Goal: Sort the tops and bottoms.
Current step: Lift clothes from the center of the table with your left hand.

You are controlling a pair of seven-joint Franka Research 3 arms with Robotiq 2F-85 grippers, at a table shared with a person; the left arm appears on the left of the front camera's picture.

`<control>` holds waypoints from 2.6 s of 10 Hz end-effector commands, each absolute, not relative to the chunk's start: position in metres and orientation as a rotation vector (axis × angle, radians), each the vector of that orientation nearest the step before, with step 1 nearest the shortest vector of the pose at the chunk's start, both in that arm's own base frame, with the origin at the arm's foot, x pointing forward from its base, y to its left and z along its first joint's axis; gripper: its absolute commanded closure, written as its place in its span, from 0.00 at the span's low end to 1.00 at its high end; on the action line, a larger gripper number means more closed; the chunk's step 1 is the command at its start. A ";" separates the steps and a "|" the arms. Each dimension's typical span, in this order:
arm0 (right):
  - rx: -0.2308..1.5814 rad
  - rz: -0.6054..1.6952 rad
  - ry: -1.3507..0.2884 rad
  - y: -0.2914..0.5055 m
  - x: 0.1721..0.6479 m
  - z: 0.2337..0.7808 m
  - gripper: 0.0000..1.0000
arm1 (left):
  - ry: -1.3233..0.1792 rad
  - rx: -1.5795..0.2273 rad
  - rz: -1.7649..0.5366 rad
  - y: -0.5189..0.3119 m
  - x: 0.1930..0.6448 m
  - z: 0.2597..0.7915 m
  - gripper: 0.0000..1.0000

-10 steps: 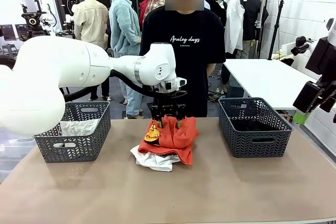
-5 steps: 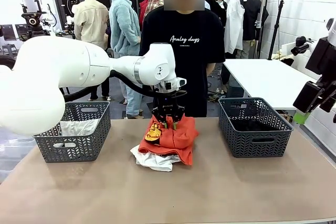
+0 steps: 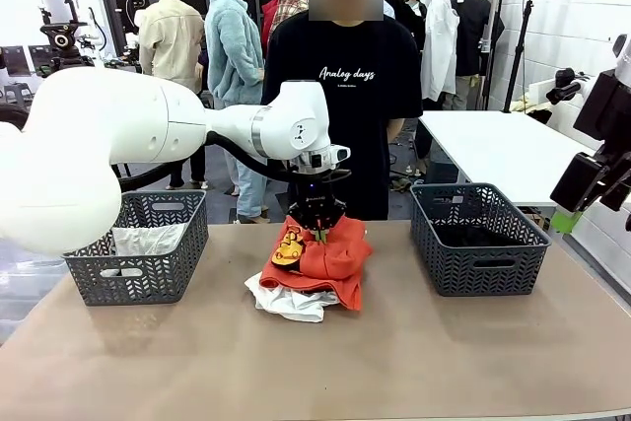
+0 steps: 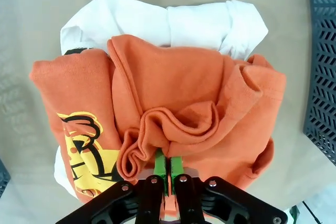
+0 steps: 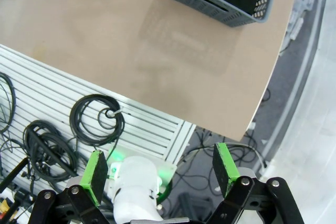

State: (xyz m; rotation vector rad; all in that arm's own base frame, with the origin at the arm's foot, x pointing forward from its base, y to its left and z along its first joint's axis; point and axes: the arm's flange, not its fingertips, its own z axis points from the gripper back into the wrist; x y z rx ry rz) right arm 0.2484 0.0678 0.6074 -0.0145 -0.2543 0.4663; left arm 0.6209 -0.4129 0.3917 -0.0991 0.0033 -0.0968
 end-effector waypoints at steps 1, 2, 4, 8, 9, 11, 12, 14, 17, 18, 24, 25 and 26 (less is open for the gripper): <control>-0.017 0.463 -0.244 0.068 0.248 0.606 0.00 | -0.012 -0.092 -0.044 -0.411 0.614 0.398 1.00; -0.017 0.463 -0.244 0.068 0.248 0.606 0.00 | 0.003 -0.099 -0.097 -0.413 0.621 0.392 1.00; -0.017 0.463 -0.244 0.068 0.248 0.606 0.00 | 0.003 -0.099 -0.097 -0.413 0.621 0.392 1.00; -0.017 0.463 -0.244 0.068 0.248 0.606 0.00 | 0.018 -0.048 -0.198 -0.410 0.610 0.462 1.00; -0.017 0.463 -0.244 0.068 0.248 0.606 0.00 | 0.018 -0.030 -0.192 -0.403 0.601 0.494 1.00; -0.017 0.463 -0.244 0.068 0.248 0.606 0.00 | 0.064 -0.024 -0.154 -0.390 0.583 0.530 1.00; -0.017 0.463 -0.244 0.068 0.248 0.606 0.00 | 0.062 -0.034 -0.139 -0.386 0.578 0.546 1.00; -0.017 0.463 -0.244 0.068 0.248 0.606 0.00 | -0.020 -0.031 -0.123 -0.384 0.569 0.575 1.00; -0.017 0.463 -0.244 0.068 0.248 0.606 0.00 | 0.039 -0.026 -0.156 -0.380 0.567 0.556 1.00; -0.017 0.463 -0.244 0.068 0.248 0.606 0.00 | 0.039 -0.026 -0.156 -0.380 0.567 0.556 1.00; -0.017 0.463 -0.244 0.068 0.248 0.606 0.00 | -0.114 0.060 -0.101 -0.375 0.558 0.709 1.00; -0.017 0.463 -0.244 0.068 0.248 0.606 0.00 | -0.139 0.044 -0.106 -0.379 0.555 0.723 1.00; -0.017 0.463 -0.244 0.068 0.248 0.606 0.00 | -0.168 0.039 -0.107 -0.382 0.552 0.732 1.00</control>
